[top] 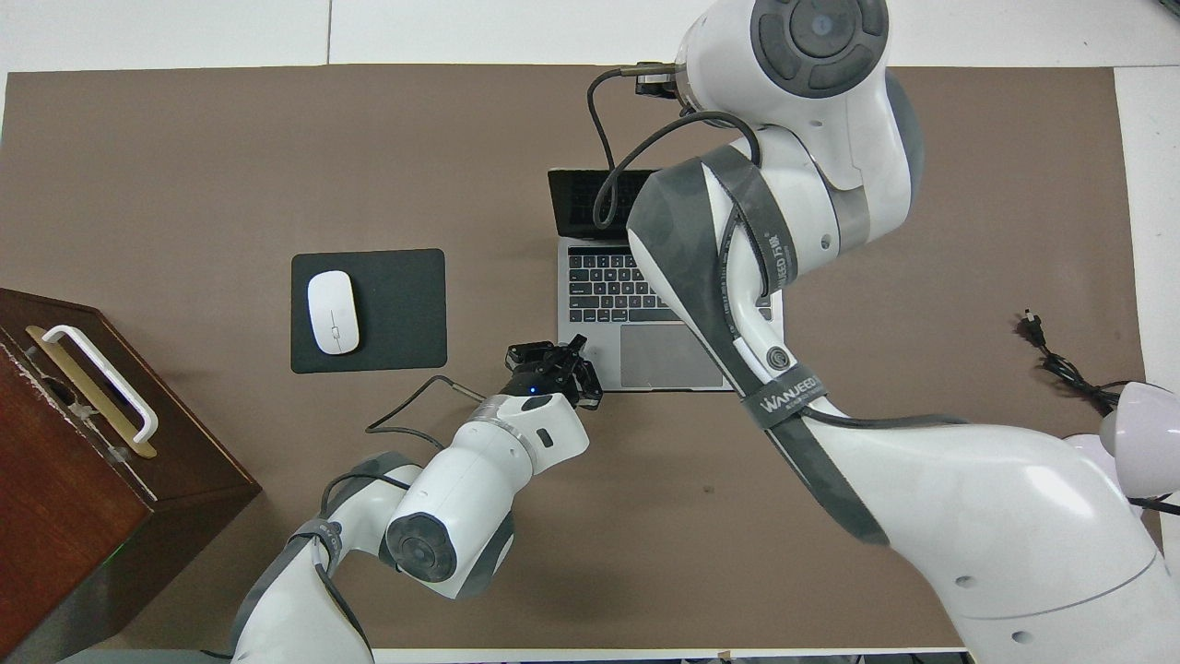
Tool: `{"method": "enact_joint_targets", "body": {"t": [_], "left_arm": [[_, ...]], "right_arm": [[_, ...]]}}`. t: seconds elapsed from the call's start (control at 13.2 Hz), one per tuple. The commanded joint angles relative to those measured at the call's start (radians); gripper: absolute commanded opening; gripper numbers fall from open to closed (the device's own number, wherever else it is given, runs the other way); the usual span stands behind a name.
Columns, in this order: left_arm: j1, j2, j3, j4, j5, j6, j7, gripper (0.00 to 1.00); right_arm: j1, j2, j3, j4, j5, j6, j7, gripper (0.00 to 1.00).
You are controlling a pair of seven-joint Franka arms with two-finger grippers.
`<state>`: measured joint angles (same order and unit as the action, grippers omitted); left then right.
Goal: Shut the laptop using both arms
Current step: 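Hold the laptop base with the left gripper while the right gripper grips the lid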
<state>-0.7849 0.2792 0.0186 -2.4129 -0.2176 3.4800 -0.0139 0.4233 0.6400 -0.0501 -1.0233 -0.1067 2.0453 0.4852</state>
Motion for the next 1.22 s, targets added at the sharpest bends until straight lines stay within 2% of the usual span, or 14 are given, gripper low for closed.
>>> {"method": "enact_joint_targets", "body": {"t": [0.0, 0.68, 1.14], "left_arm": [[-0.024, 0.015, 0.017, 0.002, -0.011, 0.021, 0.037, 0.0], [-0.03, 0.037, 0.017, -0.032, -0.011, 0.019, 0.086, 0.0], [-0.03, 0.031, 0.017, -0.083, -0.011, 0.021, 0.091, 0.0]], "right_arm": [[-0.012, 0.007, 0.007, 0.011, 0.005, -0.045, 0.016, 0.0], [-0.018, -0.029, 0.009, -0.078, 0.082, -0.158, 0.007, 0.0], [-0.031, -0.051, 0.01, -0.089, 0.217, -0.344, 0.007, 0.0]]}}
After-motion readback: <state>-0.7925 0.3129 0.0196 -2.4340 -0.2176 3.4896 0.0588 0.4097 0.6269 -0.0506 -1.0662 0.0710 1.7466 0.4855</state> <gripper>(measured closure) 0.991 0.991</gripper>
